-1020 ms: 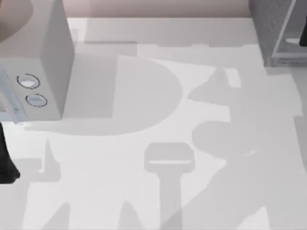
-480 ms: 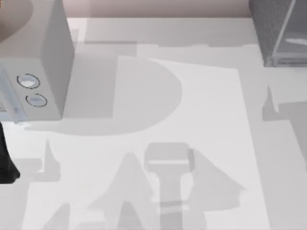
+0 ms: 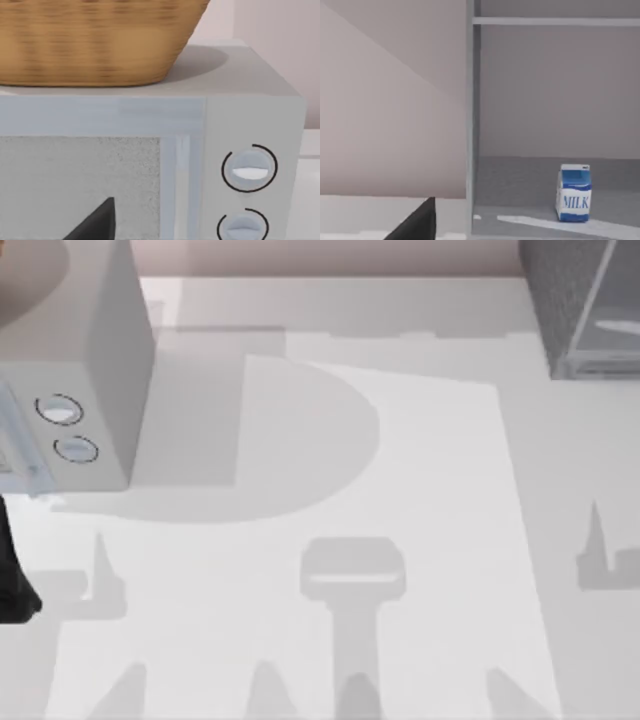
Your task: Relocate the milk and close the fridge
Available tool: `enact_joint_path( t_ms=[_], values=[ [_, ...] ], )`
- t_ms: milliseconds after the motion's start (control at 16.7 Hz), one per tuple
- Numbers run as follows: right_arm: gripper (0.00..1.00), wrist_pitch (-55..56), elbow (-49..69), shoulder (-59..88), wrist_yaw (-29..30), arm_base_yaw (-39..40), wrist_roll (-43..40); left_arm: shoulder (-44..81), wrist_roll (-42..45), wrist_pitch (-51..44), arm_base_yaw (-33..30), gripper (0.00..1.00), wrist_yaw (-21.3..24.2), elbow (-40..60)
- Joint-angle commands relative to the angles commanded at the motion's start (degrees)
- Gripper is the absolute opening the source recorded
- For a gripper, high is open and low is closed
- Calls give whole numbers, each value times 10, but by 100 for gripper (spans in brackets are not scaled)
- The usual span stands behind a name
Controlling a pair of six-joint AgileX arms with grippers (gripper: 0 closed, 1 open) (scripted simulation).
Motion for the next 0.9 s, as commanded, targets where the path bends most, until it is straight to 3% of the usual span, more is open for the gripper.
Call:
enact_joint_path(
  t_ms=[300,720,900],
  values=[
    [100,-91,-74,-100,7,-6,3,0,0,0,0,100,0,0],
    [100,-99,-70,-106,8,-6,3,0,0,0,0,100,0,0],
    [100,-155,-37,-146,11,-9,3,0,0,0,0,100,0,0]
  ],
)
